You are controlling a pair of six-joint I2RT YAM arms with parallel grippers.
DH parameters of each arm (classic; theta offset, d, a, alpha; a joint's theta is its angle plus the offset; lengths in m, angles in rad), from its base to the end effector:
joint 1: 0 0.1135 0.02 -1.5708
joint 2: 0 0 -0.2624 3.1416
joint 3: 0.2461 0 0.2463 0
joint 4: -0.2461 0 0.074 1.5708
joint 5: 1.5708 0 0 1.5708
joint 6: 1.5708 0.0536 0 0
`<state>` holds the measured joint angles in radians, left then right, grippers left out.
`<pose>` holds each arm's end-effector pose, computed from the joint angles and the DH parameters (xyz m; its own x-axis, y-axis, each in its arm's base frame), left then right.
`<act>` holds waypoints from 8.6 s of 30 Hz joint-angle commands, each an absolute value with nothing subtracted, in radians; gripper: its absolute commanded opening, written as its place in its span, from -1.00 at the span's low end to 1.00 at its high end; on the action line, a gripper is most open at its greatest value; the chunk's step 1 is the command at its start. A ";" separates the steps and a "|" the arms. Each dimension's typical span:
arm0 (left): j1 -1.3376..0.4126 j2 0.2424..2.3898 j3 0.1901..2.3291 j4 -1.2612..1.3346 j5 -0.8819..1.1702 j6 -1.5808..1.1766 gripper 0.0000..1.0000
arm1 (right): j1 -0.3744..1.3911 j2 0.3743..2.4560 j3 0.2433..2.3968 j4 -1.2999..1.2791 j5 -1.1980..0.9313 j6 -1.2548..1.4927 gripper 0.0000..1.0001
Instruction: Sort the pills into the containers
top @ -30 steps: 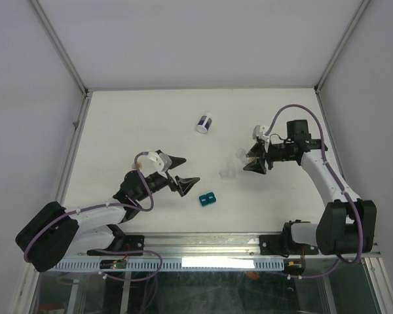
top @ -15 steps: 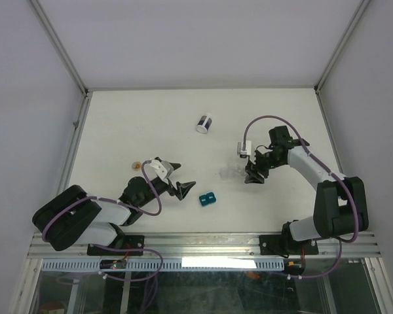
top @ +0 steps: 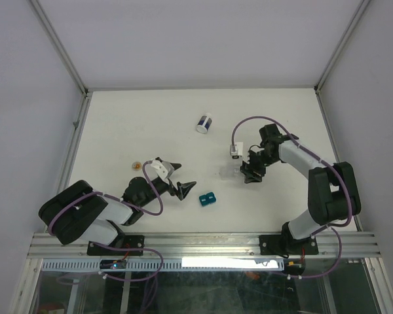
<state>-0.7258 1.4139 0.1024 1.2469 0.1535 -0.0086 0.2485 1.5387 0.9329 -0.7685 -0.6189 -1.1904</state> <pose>0.1628 -0.1554 0.1490 -0.0549 0.0374 -0.9978 0.7696 0.6382 -0.0184 0.2493 0.0953 0.1737 -0.0650 -0.7968 -0.6008 -0.9978 0.0588 0.0300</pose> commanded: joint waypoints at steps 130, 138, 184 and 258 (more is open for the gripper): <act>-0.725 1.422 0.130 1.307 0.164 0.012 0.98 | 0.406 1.606 1.088 -0.843 -0.336 -1.089 -1.00; -0.726 1.422 0.135 1.296 0.166 0.012 0.98 | 0.413 1.619 1.124 -0.908 -0.362 -1.085 -1.00; -0.724 1.450 0.136 1.298 0.170 0.014 0.98 | 0.423 1.570 1.046 -0.793 -0.275 -1.053 -1.00; -0.724 1.455 0.147 1.283 0.181 0.018 0.98 | 0.446 1.534 1.009 -0.732 -0.220 -1.000 -1.00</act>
